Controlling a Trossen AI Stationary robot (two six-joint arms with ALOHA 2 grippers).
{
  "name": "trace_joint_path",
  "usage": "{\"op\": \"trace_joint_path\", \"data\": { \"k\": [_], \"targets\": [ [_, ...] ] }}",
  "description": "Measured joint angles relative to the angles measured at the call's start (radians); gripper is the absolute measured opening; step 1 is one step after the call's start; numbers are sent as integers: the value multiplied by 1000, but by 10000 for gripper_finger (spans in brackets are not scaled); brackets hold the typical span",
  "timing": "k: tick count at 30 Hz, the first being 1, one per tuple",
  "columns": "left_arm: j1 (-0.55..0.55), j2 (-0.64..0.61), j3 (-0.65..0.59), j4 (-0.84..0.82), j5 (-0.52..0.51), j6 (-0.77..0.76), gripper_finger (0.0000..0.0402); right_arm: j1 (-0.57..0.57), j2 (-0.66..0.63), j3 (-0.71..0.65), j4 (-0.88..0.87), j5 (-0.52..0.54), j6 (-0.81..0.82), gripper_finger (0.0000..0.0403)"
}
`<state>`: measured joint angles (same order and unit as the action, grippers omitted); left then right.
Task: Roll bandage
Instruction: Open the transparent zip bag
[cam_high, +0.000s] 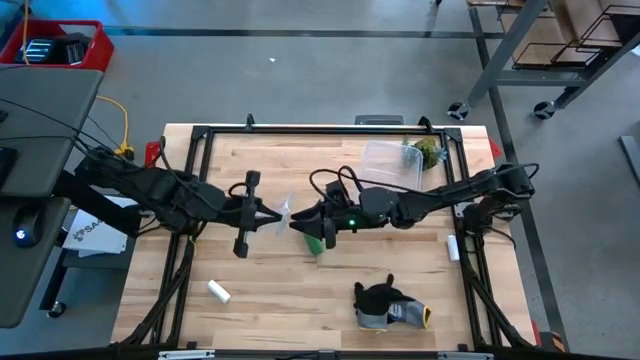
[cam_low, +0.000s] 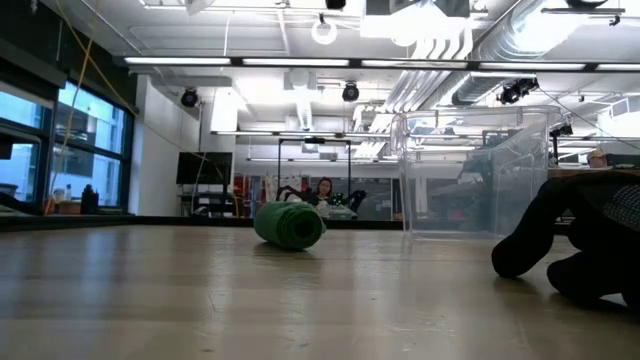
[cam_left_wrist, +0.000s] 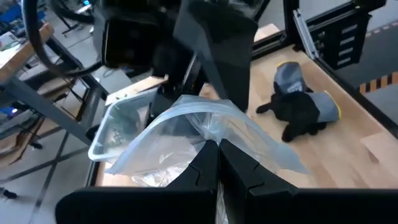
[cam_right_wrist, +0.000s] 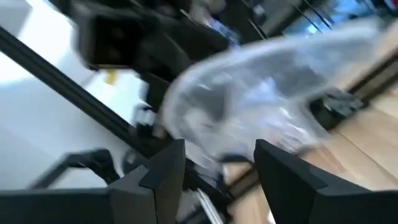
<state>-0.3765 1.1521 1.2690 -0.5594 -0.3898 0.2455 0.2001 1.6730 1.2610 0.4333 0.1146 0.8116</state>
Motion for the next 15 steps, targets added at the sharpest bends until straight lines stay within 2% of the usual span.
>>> {"op": "trace_joint_path", "data": {
  "k": [4,10,13,15],
  "targets": [
    [0,5,0,-4,-1,1,0,-11,3,0,112,6,4,185],
    [1,24,0,9,-5,1,0,-17,5,0,108,31,26,181],
    [1,33,0,39,-5,1,0,-16,5,0,82,53,48,148],
    [1,36,-1,42,-11,3,0,-13,5,0,67,69,53,102]
  ]
}}
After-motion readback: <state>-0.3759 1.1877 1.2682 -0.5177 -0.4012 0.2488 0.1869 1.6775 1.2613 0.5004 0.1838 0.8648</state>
